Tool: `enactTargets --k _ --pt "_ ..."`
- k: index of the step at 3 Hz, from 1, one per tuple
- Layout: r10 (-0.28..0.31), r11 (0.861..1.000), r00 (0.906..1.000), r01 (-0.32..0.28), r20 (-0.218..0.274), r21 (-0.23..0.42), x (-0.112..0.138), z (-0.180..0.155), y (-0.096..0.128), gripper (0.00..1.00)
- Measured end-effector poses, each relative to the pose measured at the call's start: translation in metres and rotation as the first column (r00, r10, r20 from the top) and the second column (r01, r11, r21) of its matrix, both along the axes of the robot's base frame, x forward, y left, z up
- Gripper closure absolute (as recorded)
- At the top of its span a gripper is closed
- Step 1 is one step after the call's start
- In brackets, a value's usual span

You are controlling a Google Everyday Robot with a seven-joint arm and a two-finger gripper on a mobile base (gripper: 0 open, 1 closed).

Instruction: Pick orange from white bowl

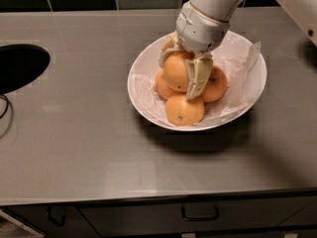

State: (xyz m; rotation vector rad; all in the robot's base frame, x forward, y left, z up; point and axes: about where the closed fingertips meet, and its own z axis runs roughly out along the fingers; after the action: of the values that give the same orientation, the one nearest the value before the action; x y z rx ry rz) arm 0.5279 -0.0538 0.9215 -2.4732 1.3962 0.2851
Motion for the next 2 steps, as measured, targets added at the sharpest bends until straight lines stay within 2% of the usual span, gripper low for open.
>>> enactTargets --k 1,2 --pt "0.000 1.000 1.0000 0.000 0.000 0.000 0.000 0.006 0.000 1.00" --pt "-0.037 0.999 0.9957 0.034 0.085 0.031 -0.010 0.022 -0.002 1.00"
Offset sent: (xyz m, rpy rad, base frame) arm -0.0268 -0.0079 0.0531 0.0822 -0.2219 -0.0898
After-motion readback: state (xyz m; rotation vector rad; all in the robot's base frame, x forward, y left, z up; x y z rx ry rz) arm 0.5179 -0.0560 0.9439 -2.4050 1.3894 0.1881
